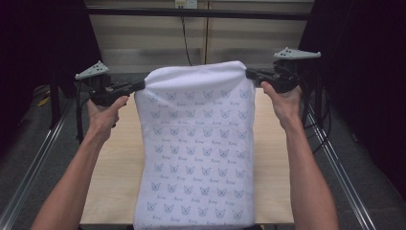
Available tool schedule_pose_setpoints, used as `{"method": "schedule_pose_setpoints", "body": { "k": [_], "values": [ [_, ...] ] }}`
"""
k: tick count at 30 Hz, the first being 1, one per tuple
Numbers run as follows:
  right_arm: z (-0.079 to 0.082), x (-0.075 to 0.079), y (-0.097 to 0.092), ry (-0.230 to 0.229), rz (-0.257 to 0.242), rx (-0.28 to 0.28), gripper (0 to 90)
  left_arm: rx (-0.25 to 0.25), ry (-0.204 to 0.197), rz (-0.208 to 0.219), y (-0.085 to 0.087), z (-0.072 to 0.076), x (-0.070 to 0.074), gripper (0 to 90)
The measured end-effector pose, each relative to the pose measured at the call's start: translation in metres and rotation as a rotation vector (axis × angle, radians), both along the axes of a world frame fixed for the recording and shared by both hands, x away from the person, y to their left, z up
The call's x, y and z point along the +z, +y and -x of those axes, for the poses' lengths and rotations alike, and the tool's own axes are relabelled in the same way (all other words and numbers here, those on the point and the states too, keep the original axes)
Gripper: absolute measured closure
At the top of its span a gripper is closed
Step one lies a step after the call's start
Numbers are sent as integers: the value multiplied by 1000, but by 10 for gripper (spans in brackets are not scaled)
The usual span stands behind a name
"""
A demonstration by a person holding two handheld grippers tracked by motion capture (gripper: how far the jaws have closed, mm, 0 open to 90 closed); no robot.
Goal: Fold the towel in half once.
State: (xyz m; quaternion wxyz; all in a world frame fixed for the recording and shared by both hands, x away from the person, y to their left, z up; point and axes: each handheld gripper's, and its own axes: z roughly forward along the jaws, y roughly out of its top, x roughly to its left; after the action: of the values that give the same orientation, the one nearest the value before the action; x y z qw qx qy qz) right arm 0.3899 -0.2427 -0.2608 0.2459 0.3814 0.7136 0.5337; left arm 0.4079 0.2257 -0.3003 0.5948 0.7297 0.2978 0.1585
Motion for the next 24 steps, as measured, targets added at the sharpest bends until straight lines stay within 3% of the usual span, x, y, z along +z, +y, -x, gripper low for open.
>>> {"method": "schedule_pose_setpoints", "body": {
  "k": [2,4,7,8,10,11,12,13,14,15,16,18,19,20,21,23,24],
  "values": [
    [9,1,3,-20,-3,23,871,-23,-4,-17,2,9,-4,882],
    [22,-7,4,-14,9,50,871,-34,14,-15,10,20,-11,882],
    [47,-28,-1,-2,-5,91,871,-64,21,0,21,41,-27,882],
    [57,-36,-2,6,-10,104,871,-78,41,12,24,47,-32,882],
    [78,-54,-5,22,-27,133,870,-99,37,-2,26,61,-40,882],
    [88,-63,-5,36,-19,137,871,-122,49,6,26,69,-46,882],
    [88,-63,-5,36,-19,137,871,-122,49,6,26,69,-46,882],
    [107,-76,-5,55,-11,151,870,-114,55,-12,27,76,-51,882],
    [120,-86,-4,70,-4,169,870,-145,75,1,28,95,-67,882],
    [130,-94,-3,86,7,172,870,-132,87,-23,28,102,-74,882],
    [130,-94,-3,86,7,172,870,-132,87,-23,28,102,-74,882],
    [149,-111,-2,124,21,194,870,-163,122,-39,29,114,-88,882],
    [166,-129,-1,172,33,202,870,-174,171,-39,31,124,-104,882],
    [175,-139,0,192,28,210,870,-189,197,-40,32,129,-113,882],
    [184,-148,1,219,32,212,870,-184,211,-76,31,135,-122,881],
    [199,-168,5,267,44,222,870,-205,262,-104,31,146,-142,881],
    [199,-168,5,267,44,222,870,-205,262,-104,31,146,-142,881]
  ]
}}
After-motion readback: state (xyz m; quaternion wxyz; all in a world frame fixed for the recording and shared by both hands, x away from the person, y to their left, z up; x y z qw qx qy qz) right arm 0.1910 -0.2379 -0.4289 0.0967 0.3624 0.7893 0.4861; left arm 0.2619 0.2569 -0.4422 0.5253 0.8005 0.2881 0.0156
